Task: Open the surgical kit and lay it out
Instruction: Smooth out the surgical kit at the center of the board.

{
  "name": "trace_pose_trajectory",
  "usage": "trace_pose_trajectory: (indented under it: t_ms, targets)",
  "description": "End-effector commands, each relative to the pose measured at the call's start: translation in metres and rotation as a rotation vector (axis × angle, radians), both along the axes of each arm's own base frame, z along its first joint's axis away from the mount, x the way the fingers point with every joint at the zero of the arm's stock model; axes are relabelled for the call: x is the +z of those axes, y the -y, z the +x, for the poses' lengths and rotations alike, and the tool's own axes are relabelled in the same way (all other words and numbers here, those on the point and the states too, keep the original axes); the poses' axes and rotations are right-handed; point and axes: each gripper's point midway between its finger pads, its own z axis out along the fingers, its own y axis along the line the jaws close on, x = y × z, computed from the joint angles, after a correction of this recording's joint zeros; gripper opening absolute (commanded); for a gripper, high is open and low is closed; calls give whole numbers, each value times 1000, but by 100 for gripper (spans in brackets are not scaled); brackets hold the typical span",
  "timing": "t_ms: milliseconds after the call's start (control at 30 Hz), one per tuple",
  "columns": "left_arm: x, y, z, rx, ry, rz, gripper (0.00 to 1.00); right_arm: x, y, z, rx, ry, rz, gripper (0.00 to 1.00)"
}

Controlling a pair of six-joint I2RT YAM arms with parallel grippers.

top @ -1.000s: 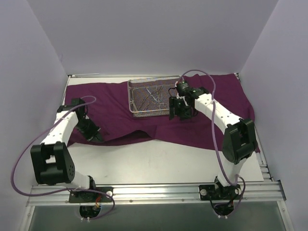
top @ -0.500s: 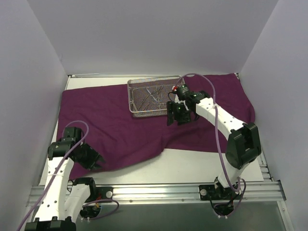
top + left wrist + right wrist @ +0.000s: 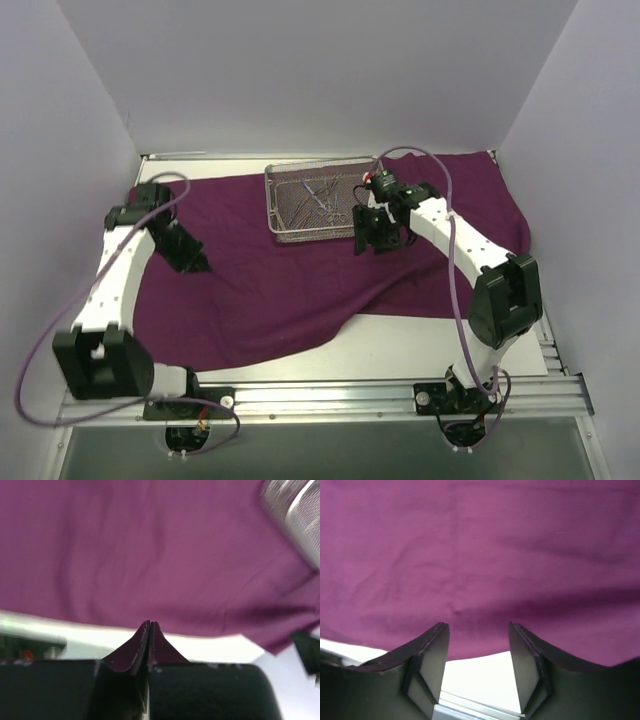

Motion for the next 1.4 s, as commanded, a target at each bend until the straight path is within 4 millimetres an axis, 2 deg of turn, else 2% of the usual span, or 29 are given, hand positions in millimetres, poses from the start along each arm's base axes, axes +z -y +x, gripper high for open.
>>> trace_pose_trajectory:
  t_ms: [0, 33, 67, 100, 133, 167, 200, 233, 300, 333, 367, 400, 533, 767, 800, 833, 900, 933, 1067, 1100, 1167, 1200, 1233, 1367]
  targets:
    - [-1, -17, 78, -95, 127, 98, 2, -10, 59, 8, -152, -39, -107, 48]
    - [-6, -23, 101, -136, 121, 131, 2, -10, 70, 8, -187, -44, -114, 45]
    - [-11, -28, 112, -153, 115, 163, 2, -11, 93, 12, -254, -43, -128, 41]
    - [-14, -32, 121, -163, 104, 179, 2, -9, 104, 12, -286, -36, -130, 39]
    - [-33, -35, 131, -192, 55, 191, 2, -16, 114, 6, -314, -58, -138, 36]
    - [-29, -39, 147, -192, 78, 204, 2, -19, 122, 4, -342, -73, -138, 31]
    - [-34, -40, 155, -201, 76, 207, 2, -23, 136, 3, -385, -89, -136, 27]
    - [-51, -40, 164, -215, 47, 202, 2, -27, 142, 0, -405, -103, -137, 25]
    - [-51, -37, 184, -223, 76, 178, 2, -40, 153, -9, -457, -136, -160, 18]
    - [-64, -35, 192, -230, 66, 158, 2, -43, 164, -11, -498, -144, -176, 14]
    - [-68, -33, 197, -233, 72, 143, 2, -50, 172, -19, -524, -164, -201, 8]
    - [-68, -28, 205, -238, 94, 119, 2, -52, 182, -22, -553, -164, -232, 7]
    - [-98, -27, 214, -227, 53, 60, 2, -68, 226, -35, -651, -208, -316, 3]
    - [-137, -50, 218, -161, -28, -32, 2, -94, 271, -46, -715, -292, -444, 1]
    - [-139, -53, 216, -152, -46, -40, 2, -101, 275, -50, -707, -321, -465, 1]
    - [-151, -56, 214, -143, -75, -50, 2, -104, 280, -55, -702, -340, -488, 1]
    - [-153, -65, 218, -119, -79, -71, 2, -111, 292, -66, -715, -404, -530, 1]
    - [-162, -66, 217, -110, -95, -86, 2, -112, 293, -71, -712, -428, -537, 1]
    - [-172, -79, 224, -75, -106, -112, 2, -118, 294, -95, -699, -543, -587, 5]
    - [-169, -83, 231, -69, -86, -115, 2, -118, 294, -99, -716, -552, -590, 6]
    - [-177, -86, 235, -73, -97, -117, 2, -114, 293, -103, -748, -559, -587, 9]
    - [-170, -90, 243, -76, -77, -107, 2, -114, 292, -105, -771, -571, -575, 10]
    - [-179, -92, 244, -81, -88, -109, 2, -113, 292, -111, -791, -598, -555, 10]
    - [-181, -106, 259, -52, -45, -110, 2, -104, 298, -128, -892, -655, -510, 11]
